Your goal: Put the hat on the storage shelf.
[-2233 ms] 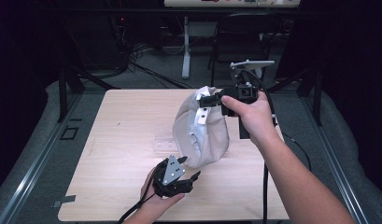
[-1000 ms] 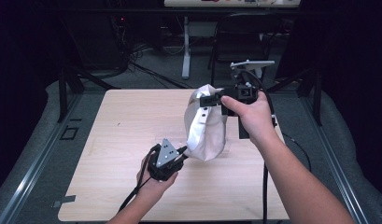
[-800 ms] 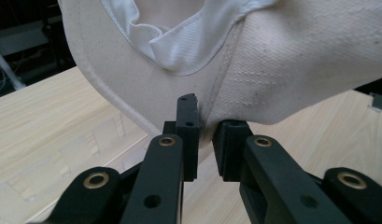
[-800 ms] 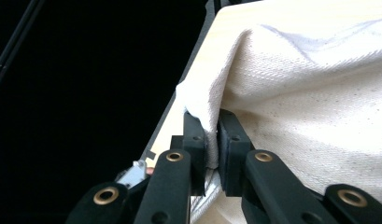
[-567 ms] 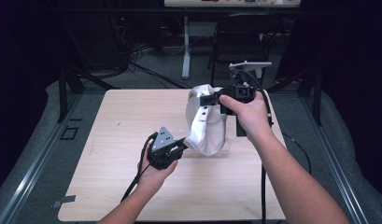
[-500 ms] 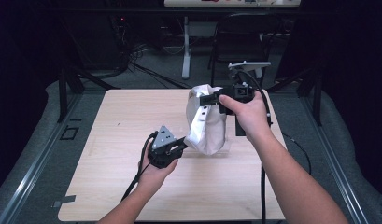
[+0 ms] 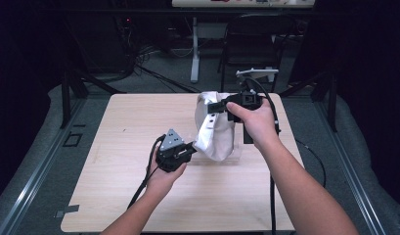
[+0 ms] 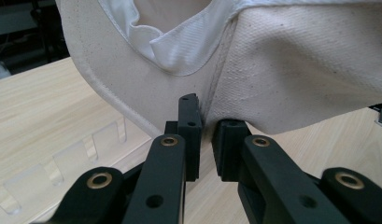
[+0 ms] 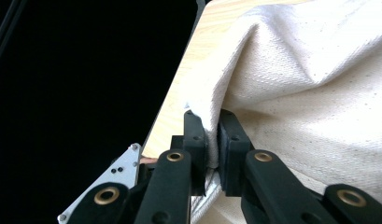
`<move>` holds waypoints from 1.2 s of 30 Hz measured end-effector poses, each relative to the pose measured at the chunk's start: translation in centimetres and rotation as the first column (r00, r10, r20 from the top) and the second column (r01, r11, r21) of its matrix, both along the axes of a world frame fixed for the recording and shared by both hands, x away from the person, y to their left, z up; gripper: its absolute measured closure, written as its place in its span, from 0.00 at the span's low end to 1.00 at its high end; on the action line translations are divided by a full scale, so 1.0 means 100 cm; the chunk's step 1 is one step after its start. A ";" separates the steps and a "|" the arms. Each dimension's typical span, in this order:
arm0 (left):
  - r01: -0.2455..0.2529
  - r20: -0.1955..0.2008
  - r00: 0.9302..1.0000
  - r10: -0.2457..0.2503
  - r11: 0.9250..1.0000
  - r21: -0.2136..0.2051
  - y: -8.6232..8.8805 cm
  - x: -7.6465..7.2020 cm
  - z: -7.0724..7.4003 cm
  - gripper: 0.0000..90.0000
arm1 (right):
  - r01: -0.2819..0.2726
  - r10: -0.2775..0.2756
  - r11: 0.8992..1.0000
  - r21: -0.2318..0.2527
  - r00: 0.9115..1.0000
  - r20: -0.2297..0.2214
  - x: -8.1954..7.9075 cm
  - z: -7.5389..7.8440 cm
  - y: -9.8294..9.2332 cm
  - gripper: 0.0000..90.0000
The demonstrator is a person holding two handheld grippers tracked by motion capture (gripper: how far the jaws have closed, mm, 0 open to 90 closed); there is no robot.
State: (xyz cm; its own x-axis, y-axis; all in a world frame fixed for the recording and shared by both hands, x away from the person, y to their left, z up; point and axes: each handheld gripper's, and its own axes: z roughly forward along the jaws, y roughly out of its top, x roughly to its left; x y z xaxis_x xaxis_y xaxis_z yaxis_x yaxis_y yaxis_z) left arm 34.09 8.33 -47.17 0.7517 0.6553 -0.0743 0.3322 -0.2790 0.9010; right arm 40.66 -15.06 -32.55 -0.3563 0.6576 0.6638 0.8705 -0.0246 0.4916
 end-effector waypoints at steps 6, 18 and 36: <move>-0.004 -0.011 1.000 0.004 1.000 0.005 0.000 0.003 -0.007 0.93 | 0.010 -0.010 1.000 -0.005 1.000 -0.015 0.003 -0.009 0.000 0.93; -0.003 -0.028 1.000 0.004 1.000 0.001 0.000 0.010 -0.021 0.92 | 0.016 -0.016 1.000 -0.010 0.999 -0.037 0.008 -0.020 -0.002 0.93; 0.003 -0.028 1.000 -0.003 1.000 -0.013 0.003 0.009 -0.031 0.92 | 0.008 -0.008 1.000 -0.010 0.999 -0.045 0.008 -0.025 0.001 0.93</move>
